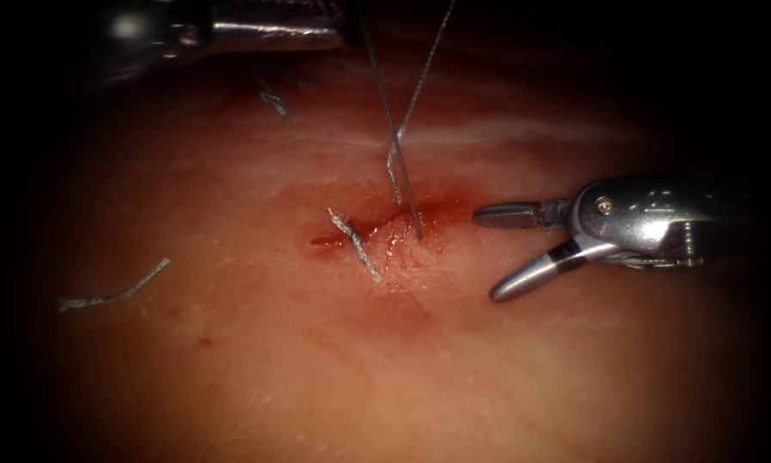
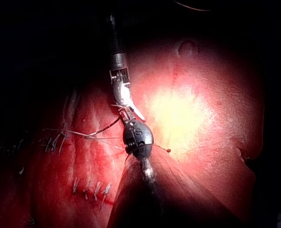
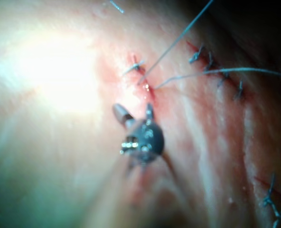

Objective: Wound Closure

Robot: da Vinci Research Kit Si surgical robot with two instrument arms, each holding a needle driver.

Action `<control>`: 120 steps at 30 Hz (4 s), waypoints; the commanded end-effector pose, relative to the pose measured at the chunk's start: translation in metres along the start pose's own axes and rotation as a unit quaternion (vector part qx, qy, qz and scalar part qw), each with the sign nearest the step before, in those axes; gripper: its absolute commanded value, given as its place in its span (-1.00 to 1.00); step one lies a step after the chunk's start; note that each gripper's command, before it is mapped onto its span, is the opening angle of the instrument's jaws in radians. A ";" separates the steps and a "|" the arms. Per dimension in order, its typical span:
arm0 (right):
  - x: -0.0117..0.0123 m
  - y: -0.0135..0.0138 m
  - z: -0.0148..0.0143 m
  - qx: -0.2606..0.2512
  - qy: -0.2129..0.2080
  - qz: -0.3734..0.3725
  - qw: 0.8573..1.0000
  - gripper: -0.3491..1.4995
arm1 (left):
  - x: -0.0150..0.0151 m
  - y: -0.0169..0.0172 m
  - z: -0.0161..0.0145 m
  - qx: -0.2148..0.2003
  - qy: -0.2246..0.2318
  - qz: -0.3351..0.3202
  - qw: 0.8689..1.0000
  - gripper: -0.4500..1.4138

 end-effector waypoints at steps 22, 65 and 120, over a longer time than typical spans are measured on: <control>0.0010 0.0010 0.0040 -0.102 0.031 0.069 0.992 -0.07 | -0.0050 0.0018 -0.0002 -0.007 0.005 0.045 0.999 -1.00; 0.0010 0.0008 0.0078 -0.106 0.046 0.089 0.989 -0.36 | -0.0065 0.0026 -0.0004 -0.011 0.009 0.055 0.998 -1.00; 0.0071 -0.0035 0.0025 -0.122 0.041 0.033 0.991 0.78 | -0.0096 0.0028 -0.0039 0.023 -0.002 0.055 0.998 -1.00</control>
